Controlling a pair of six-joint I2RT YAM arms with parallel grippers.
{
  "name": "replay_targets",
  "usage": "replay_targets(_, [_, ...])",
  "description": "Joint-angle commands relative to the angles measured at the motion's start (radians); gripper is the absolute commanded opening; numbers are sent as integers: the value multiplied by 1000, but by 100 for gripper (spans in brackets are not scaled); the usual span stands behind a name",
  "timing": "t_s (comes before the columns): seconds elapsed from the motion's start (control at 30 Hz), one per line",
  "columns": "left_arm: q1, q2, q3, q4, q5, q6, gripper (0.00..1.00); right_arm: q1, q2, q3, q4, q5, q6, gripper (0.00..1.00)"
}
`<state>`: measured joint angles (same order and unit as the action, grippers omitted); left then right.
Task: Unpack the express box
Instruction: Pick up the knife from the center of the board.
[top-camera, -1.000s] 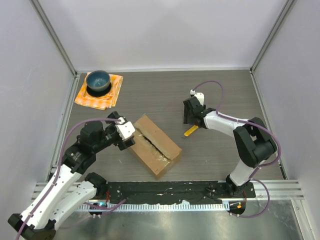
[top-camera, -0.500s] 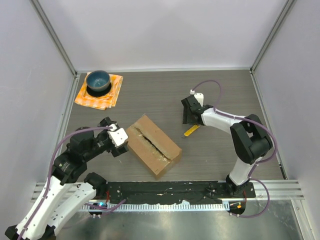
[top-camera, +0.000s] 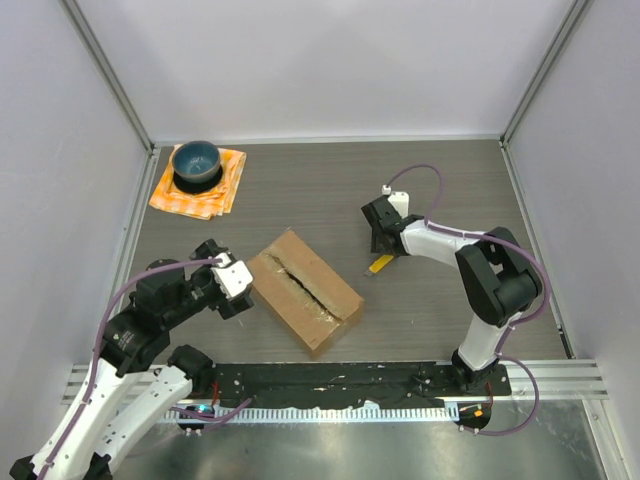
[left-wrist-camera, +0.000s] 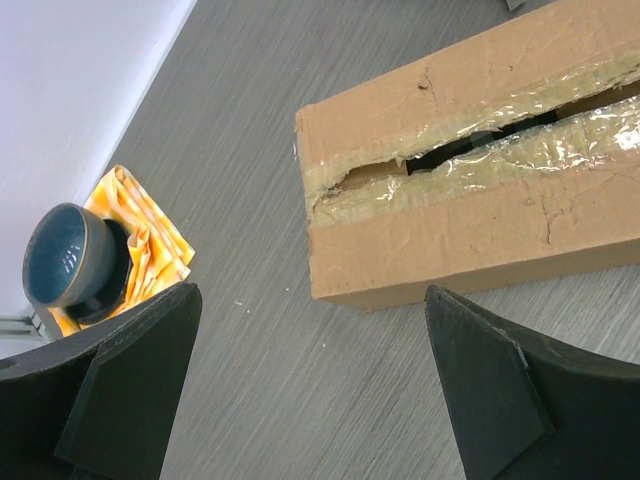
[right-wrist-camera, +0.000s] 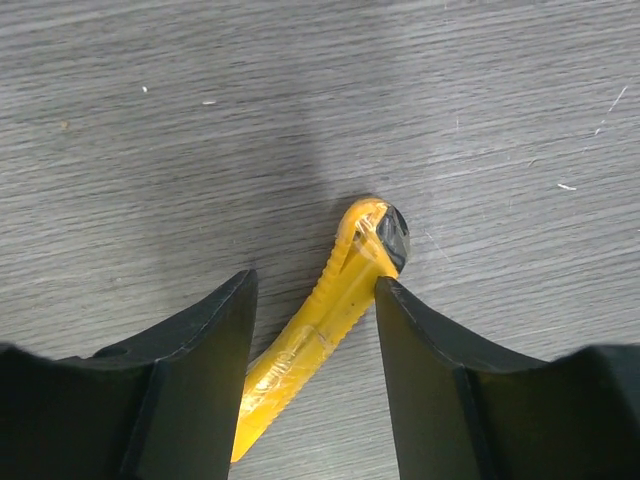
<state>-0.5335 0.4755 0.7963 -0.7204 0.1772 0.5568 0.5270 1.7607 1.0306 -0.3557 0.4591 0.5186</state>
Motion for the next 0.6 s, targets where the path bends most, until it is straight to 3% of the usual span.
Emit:
replay_targets(0.0, [6, -9, 30, -20, -19, -11, 100, 4, 19, -72, 52, -22, 21, 53])
replay_targets(0.2, [6, -20, 38, -36, -12, -31, 100, 4, -41, -144, 72, -43, 29, 35])
replay_targets(0.43, [6, 6, 84, -50, 11, -57, 100, 5, -167, -202, 178, -89, 14, 1])
replay_targets(0.57, [6, 41, 162, -50, 62, -130, 100, 17, -349, -187, 296, -190, -46, 1])
